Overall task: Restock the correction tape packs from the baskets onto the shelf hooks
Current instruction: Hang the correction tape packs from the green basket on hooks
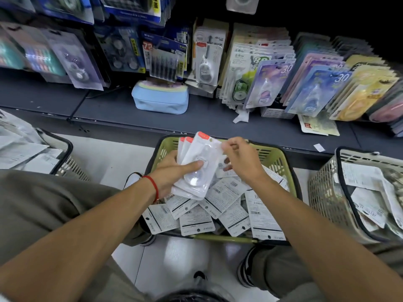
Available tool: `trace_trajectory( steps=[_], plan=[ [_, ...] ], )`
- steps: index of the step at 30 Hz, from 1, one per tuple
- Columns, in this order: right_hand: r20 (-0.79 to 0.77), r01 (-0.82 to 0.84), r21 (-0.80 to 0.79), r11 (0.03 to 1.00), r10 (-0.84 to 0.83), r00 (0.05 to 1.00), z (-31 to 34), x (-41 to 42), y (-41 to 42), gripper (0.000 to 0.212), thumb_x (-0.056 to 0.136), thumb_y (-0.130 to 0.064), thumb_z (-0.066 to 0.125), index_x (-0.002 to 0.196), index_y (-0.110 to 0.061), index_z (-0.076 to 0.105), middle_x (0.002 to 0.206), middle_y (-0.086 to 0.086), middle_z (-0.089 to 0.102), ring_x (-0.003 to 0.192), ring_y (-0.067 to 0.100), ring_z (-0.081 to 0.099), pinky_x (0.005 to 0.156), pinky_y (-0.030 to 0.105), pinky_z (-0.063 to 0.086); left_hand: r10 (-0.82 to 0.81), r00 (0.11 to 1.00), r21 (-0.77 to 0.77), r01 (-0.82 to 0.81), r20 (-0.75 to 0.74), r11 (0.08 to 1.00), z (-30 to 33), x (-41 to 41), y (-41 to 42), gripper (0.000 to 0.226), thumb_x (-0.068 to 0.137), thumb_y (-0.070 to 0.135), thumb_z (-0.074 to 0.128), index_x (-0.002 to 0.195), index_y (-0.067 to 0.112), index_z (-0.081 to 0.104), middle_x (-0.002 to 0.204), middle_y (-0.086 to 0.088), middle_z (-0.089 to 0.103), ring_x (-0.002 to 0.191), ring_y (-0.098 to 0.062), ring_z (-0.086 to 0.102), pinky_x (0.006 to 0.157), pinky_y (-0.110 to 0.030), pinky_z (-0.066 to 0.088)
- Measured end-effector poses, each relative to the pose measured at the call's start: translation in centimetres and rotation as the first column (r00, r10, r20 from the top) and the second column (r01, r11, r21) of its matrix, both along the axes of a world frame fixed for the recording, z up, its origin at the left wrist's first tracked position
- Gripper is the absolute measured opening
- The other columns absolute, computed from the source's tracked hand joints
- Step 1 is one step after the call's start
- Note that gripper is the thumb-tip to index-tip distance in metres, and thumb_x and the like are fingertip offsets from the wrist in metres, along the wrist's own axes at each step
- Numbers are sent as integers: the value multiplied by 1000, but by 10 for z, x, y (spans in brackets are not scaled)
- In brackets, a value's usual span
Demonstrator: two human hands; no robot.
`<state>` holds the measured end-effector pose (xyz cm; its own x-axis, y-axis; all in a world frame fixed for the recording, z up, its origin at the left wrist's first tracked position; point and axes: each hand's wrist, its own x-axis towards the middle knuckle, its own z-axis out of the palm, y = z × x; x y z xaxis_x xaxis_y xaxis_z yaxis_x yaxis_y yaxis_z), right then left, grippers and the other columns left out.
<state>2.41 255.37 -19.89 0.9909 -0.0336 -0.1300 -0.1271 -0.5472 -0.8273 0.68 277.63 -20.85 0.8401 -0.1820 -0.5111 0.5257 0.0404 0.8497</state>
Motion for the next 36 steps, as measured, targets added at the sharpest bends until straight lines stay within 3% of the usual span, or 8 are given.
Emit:
trace_trajectory(
  steps=[3,7,12,14,16,21,31,36],
  plan=[
    [-386,-590,-353,726,461,799,-31,-15,-32,66,100,-27,70,158,-36,39,166,-3,37,148,23,42,120,49,40,199,978,-105,-204,-57,973,3,8,11,80,65,27,90,136,12,57,122,-15,75,98,-30,78,73,-50,65],
    [-571,-802,-371,467,566,594,-63,-35,-39,81,100,-28,71,164,-45,23,176,-15,8,162,18,6,132,49,7,275,954,-173,-294,-122,940,8,18,22,79,72,27,90,140,15,50,129,-15,71,103,-34,77,71,-57,62],
    [-421,-571,-258,780,442,793,-42,-22,-53,34,107,-38,56,139,-33,66,154,-3,58,150,29,40,129,56,17,310,943,-200,-329,-121,923,13,18,23,74,71,20,89,133,23,51,126,-12,70,99,-34,78,71,-63,62],
    [-277,-303,-138,943,257,926,-25,-14,-63,29,110,-32,51,104,-19,76,110,5,76,108,37,66,95,50,56,353,929,-173,-367,-108,914,14,18,24,67,74,20,89,129,27,52,127,-9,69,105,-34,75,77,-67,61],
    [-119,-10,-53,999,3,993,-5,-5,-67,36,111,-28,49,87,-8,67,84,2,65,84,26,59,73,35,49,367,928,-116,-372,-64,921,15,18,21,62,78,23,90,126,30,52,129,-8,68,109,-33,73,85,-68,59],
    [-170,177,498,849,-105,980,50,17,-21,32,111,-30,51,114,-5,70,112,13,78,99,24,72,94,45,57,322,942,-72,-316,96,946,39,16,-9,71,81,33,87,138,26,46,127,-2,69,114,-26,71,101,-55,57],
    [8,196,534,823,-236,972,147,53,18,48,101,-51,59,117,-7,70,117,17,76,114,38,71,105,61,52,275,904,-243,-200,328,949,145,76,-50,57,76,38,89,120,37,53,109,9,78,90,-15,79,61,-43,63],
    [83,19,443,896,-62,995,174,66,-9,45,77,-55,78,102,-18,73,97,6,78,80,24,71,65,39,64,236,849,-218,-146,474,965,186,117,-54,49,84,34,87,118,36,52,101,17,78,98,-18,78,65,-47,65]
  ],
)
